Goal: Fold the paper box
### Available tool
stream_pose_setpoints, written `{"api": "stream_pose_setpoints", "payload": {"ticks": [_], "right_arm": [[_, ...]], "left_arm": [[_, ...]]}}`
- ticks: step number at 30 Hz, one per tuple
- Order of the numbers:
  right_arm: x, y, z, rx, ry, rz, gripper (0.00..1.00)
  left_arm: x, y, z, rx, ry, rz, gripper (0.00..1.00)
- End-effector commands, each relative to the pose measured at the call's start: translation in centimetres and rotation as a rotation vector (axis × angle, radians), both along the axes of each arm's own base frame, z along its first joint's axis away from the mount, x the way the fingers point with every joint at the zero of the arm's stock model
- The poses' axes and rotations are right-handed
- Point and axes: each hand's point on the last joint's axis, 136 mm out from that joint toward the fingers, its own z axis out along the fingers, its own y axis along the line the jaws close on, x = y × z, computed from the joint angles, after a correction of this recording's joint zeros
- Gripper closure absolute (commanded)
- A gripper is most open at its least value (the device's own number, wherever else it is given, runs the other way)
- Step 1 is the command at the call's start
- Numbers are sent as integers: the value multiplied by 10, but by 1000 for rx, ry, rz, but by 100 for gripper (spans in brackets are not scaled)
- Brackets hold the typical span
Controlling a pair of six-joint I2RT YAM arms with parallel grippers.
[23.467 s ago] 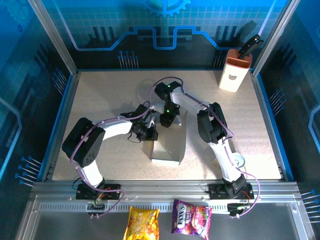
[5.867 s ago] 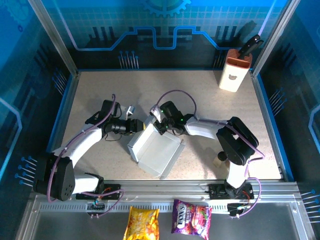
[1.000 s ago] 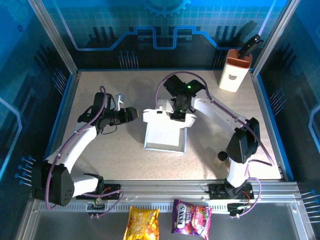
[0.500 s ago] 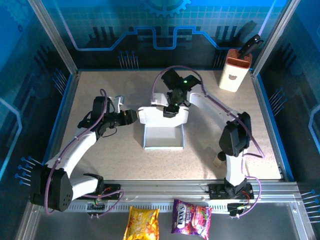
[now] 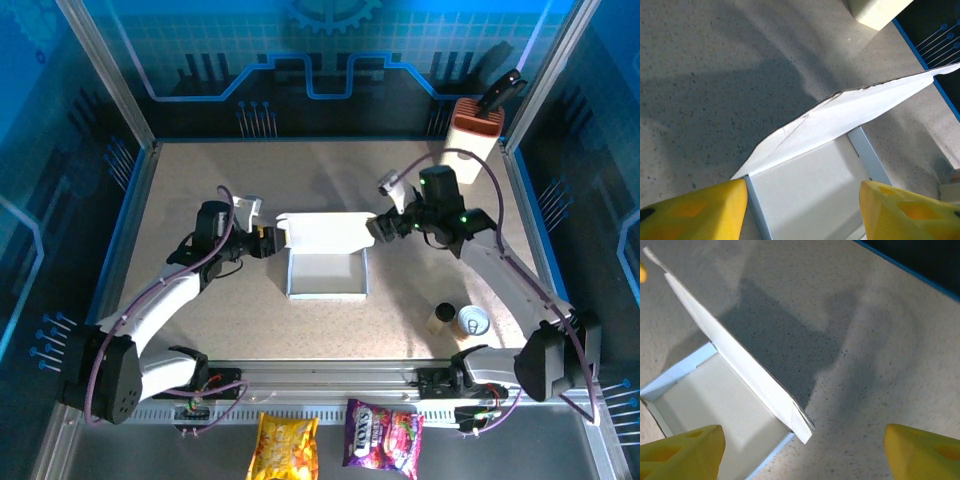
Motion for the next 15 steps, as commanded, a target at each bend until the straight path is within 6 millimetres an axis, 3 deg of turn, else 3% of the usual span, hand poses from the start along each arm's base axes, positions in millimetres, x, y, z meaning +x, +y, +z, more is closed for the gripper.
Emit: {"api": "stream_pose_setpoints", "payload": {"ticks": [1, 7, 15], "right_arm": [[5, -3, 10, 224, -8, -75, 19], [3, -9, -18, 363, 3, -75, 28], [11, 8, -50, 406, 33, -3, 35]], "left_arm": [[8, 1, 0, 43, -93, -8, 39], [6, 2, -11, 54, -145, -24, 41], [12, -5, -27, 32, -129, -46, 47]]}}
